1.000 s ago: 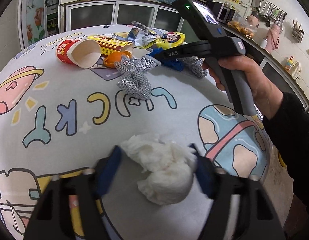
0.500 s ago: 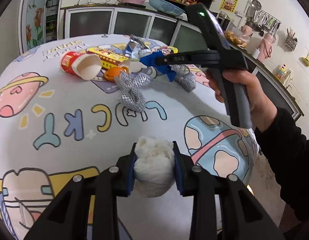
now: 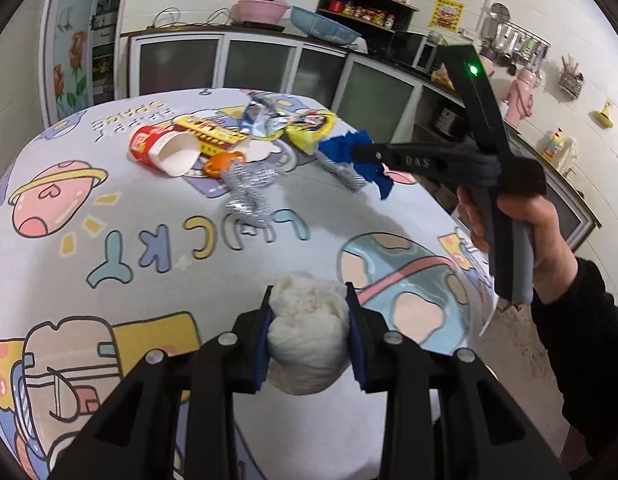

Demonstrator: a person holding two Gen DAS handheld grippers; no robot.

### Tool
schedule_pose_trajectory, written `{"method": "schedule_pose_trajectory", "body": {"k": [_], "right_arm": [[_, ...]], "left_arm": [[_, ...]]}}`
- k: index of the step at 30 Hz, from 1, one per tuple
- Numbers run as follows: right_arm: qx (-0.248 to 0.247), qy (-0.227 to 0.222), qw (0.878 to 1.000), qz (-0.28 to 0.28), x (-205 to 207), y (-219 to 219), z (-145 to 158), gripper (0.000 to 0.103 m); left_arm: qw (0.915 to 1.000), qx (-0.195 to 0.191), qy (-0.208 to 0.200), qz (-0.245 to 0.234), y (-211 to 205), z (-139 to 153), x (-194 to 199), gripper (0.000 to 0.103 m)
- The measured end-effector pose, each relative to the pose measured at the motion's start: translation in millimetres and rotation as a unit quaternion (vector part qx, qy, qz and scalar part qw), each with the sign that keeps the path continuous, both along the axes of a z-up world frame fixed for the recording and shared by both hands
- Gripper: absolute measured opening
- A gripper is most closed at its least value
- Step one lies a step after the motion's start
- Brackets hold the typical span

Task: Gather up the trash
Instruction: 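Grasp the blue glove with the right tool while the left tool grasps the white tissue ball, then carry both items to the yellow bin and open the left tool over it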

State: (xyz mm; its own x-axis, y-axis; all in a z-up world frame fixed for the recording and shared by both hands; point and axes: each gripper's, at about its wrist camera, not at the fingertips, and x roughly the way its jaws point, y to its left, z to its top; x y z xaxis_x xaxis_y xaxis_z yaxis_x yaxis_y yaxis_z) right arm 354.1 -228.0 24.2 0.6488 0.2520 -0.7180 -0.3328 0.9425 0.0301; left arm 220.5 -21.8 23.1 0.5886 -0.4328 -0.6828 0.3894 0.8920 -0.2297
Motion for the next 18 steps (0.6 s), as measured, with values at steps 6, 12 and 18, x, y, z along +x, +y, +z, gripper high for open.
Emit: {"method": "schedule_pose_trajectory", "body": {"k": [6,12,18], "right_arm": [[0.020,-0.006,0.999,-0.037,-48,-38,2,0.013],[0.037,-0.018,0.997,-0.070,-96,-80,8,0.013],[0.062,-0.028,0.989,-0.129,-155,-133,10,0.013]], "left_arm": [[0.9993,0.007,-0.016,-0.033,-32,11,-20,0.030],[0.9969,0.015,-0.028,-0.073,-71,19,-39,0.030],[0.9904,0.020,-0.042,-0.130,-119,28,-58,0.030]]}}
